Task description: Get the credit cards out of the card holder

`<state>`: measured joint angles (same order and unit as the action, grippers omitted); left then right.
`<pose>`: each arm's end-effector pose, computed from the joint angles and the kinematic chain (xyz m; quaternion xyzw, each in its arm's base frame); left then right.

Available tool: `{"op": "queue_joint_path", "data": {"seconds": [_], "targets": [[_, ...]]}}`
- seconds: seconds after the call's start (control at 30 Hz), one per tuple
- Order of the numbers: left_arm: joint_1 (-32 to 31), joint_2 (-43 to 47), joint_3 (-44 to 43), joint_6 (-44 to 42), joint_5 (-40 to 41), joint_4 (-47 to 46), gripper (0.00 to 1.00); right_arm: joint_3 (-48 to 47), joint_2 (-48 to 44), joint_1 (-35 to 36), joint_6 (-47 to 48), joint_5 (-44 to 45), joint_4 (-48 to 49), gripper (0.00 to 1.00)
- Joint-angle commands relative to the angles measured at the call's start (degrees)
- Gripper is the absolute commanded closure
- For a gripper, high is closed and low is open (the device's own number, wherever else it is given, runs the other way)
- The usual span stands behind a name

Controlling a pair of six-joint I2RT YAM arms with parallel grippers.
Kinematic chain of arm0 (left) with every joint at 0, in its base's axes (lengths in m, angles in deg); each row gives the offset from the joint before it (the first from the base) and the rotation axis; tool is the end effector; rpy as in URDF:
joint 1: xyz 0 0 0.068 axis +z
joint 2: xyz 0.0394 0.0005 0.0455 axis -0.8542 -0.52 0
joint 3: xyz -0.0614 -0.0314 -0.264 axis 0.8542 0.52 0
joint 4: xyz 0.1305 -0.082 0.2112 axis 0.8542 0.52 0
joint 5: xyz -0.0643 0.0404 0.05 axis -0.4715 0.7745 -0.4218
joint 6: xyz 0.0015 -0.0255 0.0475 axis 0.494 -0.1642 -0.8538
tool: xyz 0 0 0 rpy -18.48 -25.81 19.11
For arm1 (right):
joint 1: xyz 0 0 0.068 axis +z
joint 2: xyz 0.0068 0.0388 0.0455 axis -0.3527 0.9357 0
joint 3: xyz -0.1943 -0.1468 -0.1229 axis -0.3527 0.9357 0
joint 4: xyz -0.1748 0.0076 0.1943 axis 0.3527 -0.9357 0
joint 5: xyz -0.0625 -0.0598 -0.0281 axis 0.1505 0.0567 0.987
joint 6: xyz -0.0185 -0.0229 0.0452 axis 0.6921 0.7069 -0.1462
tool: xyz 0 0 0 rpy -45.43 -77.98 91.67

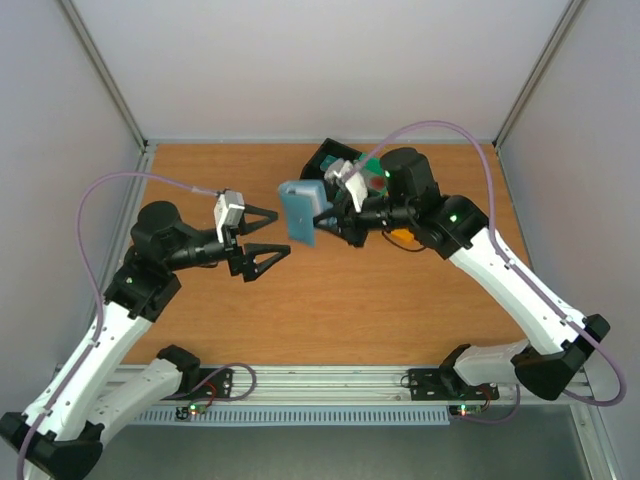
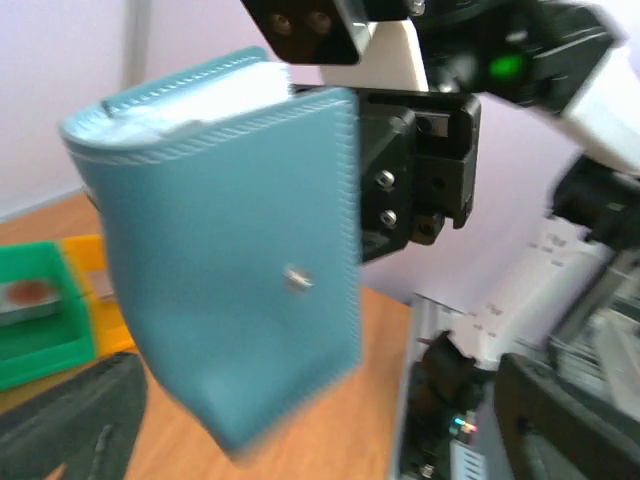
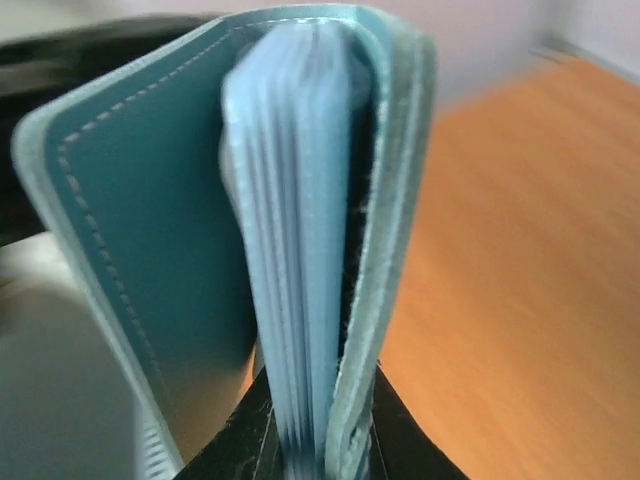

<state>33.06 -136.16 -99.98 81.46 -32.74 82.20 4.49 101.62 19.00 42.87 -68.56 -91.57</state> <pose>0.1433 -0.0999 0.3908 0.3762 0.6139 -0.5039 0.4772 0.1898 0.1893 0.4225 -0.6136 0.5354 0.3568 0.4576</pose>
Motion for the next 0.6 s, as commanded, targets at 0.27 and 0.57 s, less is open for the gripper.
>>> {"op": "queue_joint_path", "data": {"seconds": [0.27, 0.57], "targets": [[-0.23, 2.71, 1.39, -9.53, 20.76, 7.83, 0.02, -16.38, 12.31, -0.49, -13.94, 63.26, -23.50, 0.99], [-0.55, -0.35, 4.44, 1.51, 21.82, 0.58, 0.01, -21.25, 15.13, 8.53, -13.53, 55.04, -21.39, 0.99]]}}
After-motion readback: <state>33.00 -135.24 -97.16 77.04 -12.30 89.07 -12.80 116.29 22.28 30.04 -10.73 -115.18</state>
